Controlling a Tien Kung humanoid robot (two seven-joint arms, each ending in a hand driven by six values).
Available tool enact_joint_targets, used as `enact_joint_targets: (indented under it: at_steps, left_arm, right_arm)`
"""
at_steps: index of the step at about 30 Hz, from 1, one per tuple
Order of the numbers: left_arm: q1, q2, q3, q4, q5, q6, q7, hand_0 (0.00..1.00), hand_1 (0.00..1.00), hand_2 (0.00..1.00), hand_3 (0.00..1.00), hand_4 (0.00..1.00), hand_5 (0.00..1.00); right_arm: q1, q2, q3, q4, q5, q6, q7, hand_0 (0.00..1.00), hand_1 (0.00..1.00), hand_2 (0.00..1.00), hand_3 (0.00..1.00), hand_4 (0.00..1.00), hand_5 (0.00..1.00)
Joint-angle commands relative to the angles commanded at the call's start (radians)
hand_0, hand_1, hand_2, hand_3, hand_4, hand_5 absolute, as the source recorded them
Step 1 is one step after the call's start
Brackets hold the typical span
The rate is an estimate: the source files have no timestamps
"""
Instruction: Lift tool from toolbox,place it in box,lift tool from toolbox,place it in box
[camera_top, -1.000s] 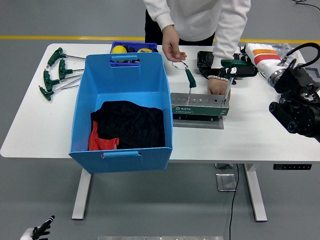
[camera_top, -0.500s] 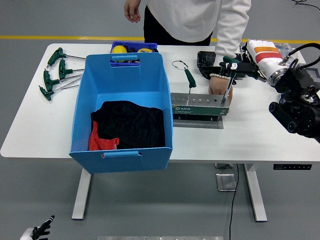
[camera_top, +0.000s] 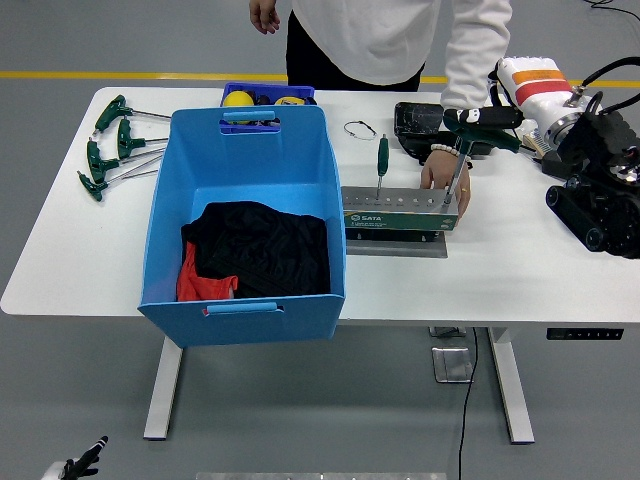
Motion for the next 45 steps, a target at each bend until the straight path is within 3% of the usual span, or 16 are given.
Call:
enact_joint_targets:
  at_steps: [7, 8, 13, 14, 19, 20, 23, 25, 26, 31, 32, 41, 45]
  left_arm:
    - [0.009, -0.001, -0.05, 0.0, 0.049, 0.003, 0.01, 0.745, 0.796, 0.796, 0.769, 0.79, 0.765]
    - [0.011, -0.001, -0.055, 0.0, 0.055, 0.004, 0.011, 0.747, 0.796, 0.797, 0.77, 0.789, 0.765]
    - [0.02, -0.001, -0.085, 0.0, 0.086, 0.004, 0.017, 0.747, 0.796, 0.797, 0.77, 0.789, 0.765]
    - [0.021, -0.001, -0.091, 0.0, 0.093, 0.004, 0.018, 0.747, 0.797, 0.796, 0.77, 0.79, 0.765]
    - [0.025, 0.0, -0.113, 0.0, 0.123, 0.003, 0.027, 0.747, 0.797, 0.796, 0.77, 0.79, 0.765]
    - [0.026, 0.0, -0.114, 0.0, 0.126, 0.002, 0.028, 0.745, 0.794, 0.795, 0.77, 0.791, 0.765]
    - [0.027, 0.0, -0.115, 0.0, 0.129, 0.001, 0.029, 0.745, 0.794, 0.795, 0.77, 0.791, 0.765]
    - [0.026, 0.0, -0.107, 0.0, 0.121, 0.002, 0.027, 0.745, 0.794, 0.795, 0.77, 0.791, 0.765]
    - [0.025, 0.001, -0.1, 0.0, 0.113, 0.001, 0.024, 0.744, 0.792, 0.792, 0.768, 0.791, 0.766]
    - [0.022, 0.0, -0.084, 0.0, 0.093, 0.002, 0.017, 0.744, 0.792, 0.792, 0.768, 0.791, 0.766]
    - [0.021, 0.0, -0.083, 0.0, 0.091, 0.003, 0.016, 0.742, 0.793, 0.793, 0.769, 0.791, 0.766]
    - [0.015, -0.001, -0.063, 0.0, 0.07, 0.002, 0.013, 0.743, 0.793, 0.794, 0.771, 0.792, 0.766]
    - [0.014, 0.001, -0.047, 0.0, 0.056, 0.002, 0.01, 0.744, 0.791, 0.793, 0.771, 0.792, 0.767]
  right_arm:
    - [-0.001, -0.025, 0.028, 0.077, -0.045, 0.049, -0.043, 0.036, 0.002, 0.046, 0.055, 0.998, 0.813]
    - [-0.005, -0.033, 0.042, 0.101, -0.062, 0.069, -0.061, 0.115, 0.075, 0.134, 0.18, 0.998, 0.845]
    - [-0.029, -0.078, 0.117, 0.245, -0.169, 0.16, -0.144, 0.115, 0.075, 0.134, 0.18, 0.998, 0.845]
    - [-0.034, -0.087, 0.128, 0.277, -0.187, 0.18, -0.157, 0.188, 0.241, 0.335, 0.507, 0.998, 0.91]
    - [-0.05, -0.114, 0.158, 0.408, -0.221, 0.236, -0.181, 0.188, 0.241, 0.335, 0.507, 0.998, 0.91]
    - [-0.051, -0.116, 0.16, 0.424, -0.224, 0.243, -0.182, 0.564, 0.565, 0.619, 0.763, 0.998, 0.92]
    - [-0.051, -0.119, 0.156, 0.451, -0.225, 0.275, -0.176, 0.564, 0.565, 0.619, 0.763, 0.998, 0.92]
    - [-0.05, -0.119, 0.151, 0.454, -0.226, 0.291, -0.169, 0.564, 0.565, 0.619, 0.763, 0.998, 0.92]
    - [-0.049, -0.12, 0.145, 0.447, -0.226, 0.305, -0.159, 0.791, 0.767, 0.793, 0.847, 0.998, 0.893]
    - [-0.045, -0.12, 0.125, 0.404, -0.238, 0.341, -0.13, 0.791, 0.767, 0.793, 0.847, 0.998, 0.893]
    - [-0.043, -0.119, 0.119, 0.39, -0.242, 0.35, -0.124, 0.89, 0.83, 0.84, 0.863, 0.998, 0.884]
    - [-0.029, -0.104, 0.061, 0.274, -0.23, 0.371, -0.085, 0.924, 0.851, 0.849, 0.867, 0.998, 0.893]
    - [-0.023, -0.099, 0.046, 0.24, -0.216, 0.407, -0.081, 0.941, 0.842, 0.816, 0.829, 0.998, 0.89]
